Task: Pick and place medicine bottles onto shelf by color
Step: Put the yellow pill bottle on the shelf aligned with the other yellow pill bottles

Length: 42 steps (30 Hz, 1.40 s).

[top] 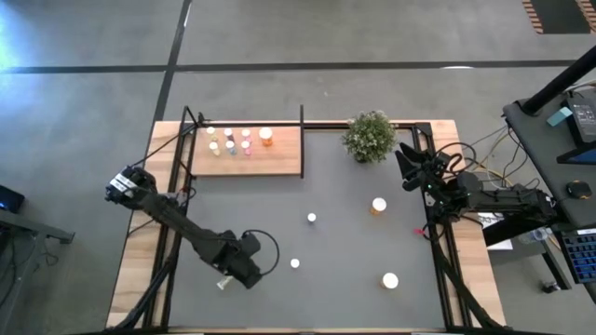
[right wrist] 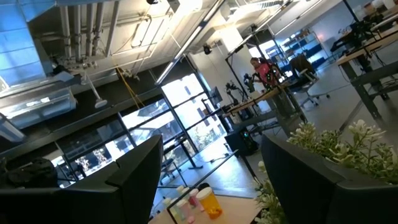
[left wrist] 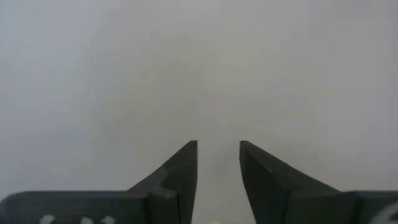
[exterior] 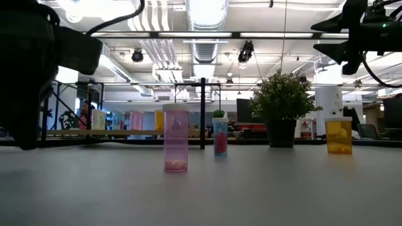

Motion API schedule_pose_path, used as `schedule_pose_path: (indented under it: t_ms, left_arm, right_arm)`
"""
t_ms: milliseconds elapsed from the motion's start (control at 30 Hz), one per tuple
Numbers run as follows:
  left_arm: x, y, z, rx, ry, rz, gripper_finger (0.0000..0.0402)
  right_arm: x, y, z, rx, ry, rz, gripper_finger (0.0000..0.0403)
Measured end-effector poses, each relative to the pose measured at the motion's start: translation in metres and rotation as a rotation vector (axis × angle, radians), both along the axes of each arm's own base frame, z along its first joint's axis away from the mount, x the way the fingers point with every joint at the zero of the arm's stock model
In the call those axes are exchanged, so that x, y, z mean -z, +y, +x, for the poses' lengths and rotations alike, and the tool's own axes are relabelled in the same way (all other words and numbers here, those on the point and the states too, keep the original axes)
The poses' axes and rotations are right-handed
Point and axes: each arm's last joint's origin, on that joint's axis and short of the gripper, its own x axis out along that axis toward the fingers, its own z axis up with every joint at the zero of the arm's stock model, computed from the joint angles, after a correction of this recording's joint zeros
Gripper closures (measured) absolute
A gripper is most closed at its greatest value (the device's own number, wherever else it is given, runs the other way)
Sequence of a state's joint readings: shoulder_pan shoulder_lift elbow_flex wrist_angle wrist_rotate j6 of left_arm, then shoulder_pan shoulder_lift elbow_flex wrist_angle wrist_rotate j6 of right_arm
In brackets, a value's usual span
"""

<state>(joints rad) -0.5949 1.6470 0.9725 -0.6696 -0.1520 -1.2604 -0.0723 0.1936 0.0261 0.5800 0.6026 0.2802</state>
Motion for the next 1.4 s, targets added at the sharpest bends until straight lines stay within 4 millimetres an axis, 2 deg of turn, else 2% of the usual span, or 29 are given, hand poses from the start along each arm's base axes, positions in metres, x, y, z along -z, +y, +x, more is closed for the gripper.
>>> schedule_pose_path:
  t_ms: [333,433,633,833,1233,1400]
  left_arm:
    - [-0.002,-0.013,-0.017,-0.032,0.089,-0.102,0.0166]
    - [-0.002,-0.018,-0.025,-0.082,0.116,-0.113,0.0151]
    - [0.0,-0.029,-0.036,-0.112,0.149,-0.143,0.0149]
    - [0.007,-0.03,-0.039,-0.115,0.213,-0.166,0.0184]
    - [0.011,-0.028,-0.034,-0.134,0.207,-0.157,0.0326]
    - [0.009,-0.013,-0.021,-0.181,0.188,-0.152,0.0338]
  right_arm:
    - [0.0,0.0,0.0,0.0,0.0,0.0,0.0142]
    - [0.0,0.0,0.0,0.0,0.0,0.0,0.0142]
    - [0.0,0.0,0.0,0.0,0.0,0.0,0.0142]
    - [0.0,0.0,0.0,0.0,0.0,0.0,0.0142]
    - [0.0,0.0,0.0,0.0,0.0,0.0,0.0142]
    - [0.0,0.0,0.0,0.001,0.0,0.0,0.0142]
